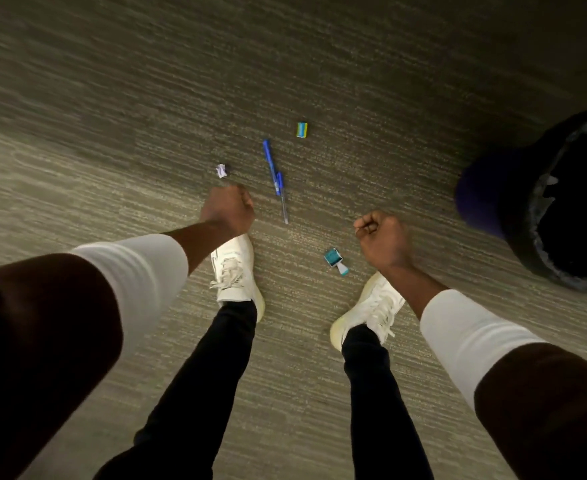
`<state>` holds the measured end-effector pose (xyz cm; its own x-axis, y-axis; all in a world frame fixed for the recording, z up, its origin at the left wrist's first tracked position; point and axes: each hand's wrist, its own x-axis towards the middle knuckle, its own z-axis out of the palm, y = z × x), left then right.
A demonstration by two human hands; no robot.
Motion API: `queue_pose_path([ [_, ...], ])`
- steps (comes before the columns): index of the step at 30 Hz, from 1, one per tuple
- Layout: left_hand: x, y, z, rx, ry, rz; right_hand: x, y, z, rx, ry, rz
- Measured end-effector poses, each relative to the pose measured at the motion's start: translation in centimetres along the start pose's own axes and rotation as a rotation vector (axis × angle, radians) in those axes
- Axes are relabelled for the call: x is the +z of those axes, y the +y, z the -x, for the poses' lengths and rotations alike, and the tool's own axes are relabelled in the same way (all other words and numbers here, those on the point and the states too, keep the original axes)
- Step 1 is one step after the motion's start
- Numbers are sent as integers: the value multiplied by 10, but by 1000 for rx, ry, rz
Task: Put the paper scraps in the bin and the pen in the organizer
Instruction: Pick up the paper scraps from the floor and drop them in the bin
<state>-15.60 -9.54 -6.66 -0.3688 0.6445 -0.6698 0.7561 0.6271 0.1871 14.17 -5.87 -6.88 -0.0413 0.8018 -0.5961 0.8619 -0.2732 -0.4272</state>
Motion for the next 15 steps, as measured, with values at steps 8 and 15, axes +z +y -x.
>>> queue_pose_path([
  [8,-1,-57,-77,-92,54,-88,89,11,-20,-16,-118,166],
  [15,40,-87,-161,-116,127,34,159,32,-60,-125,-56,206],
])
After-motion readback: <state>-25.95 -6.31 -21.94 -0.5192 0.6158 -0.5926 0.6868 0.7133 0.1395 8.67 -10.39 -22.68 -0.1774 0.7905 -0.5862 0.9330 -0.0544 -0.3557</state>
